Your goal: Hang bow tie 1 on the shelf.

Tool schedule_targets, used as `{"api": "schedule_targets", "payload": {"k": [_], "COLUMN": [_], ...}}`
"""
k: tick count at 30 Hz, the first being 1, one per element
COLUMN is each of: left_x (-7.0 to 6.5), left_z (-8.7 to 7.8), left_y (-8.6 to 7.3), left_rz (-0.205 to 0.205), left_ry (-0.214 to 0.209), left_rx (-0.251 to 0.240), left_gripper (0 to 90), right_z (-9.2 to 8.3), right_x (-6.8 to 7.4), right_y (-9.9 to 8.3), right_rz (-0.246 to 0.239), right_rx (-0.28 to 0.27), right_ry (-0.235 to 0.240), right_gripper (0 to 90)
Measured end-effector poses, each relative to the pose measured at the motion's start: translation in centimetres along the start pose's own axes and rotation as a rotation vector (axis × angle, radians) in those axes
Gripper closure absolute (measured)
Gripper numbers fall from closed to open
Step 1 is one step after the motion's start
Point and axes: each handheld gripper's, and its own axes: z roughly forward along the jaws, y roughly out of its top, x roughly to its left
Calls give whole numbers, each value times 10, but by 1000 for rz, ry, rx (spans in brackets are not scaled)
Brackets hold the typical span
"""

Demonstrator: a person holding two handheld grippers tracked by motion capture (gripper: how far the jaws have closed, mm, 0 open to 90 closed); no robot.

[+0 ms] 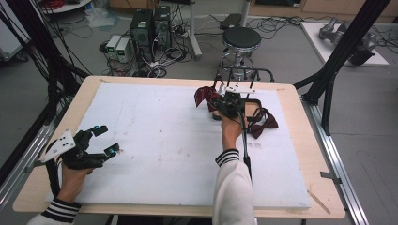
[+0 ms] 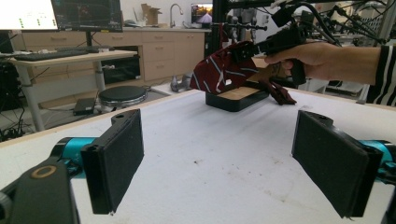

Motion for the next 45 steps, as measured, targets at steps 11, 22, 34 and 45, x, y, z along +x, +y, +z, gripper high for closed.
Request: {"api": "schedule_targets", "payload": {"k": [11, 22, 34, 45], "left_x": [0, -3, -5, -8], "left_z": [-1, 3, 4, 4], "left_y": [0, -2, -3, -5], "left_rz": [-1, 7, 7, 11], "left_ry": [3, -8, -5, 12], "left_rx": [4, 23, 25, 18], "left_gripper": [171, 172, 171, 172], "right_z": [0, -7, -54, -119], "right_x": [-3, -5, -4, -5], "right_y": [-2, 0, -1, -27], "right_rz": [-17, 20, -26, -90], "right_rx": [16, -20, -100, -217], "right_ry": [-1, 50, 79, 65], "right_gripper": [732, 167, 106, 107]}}
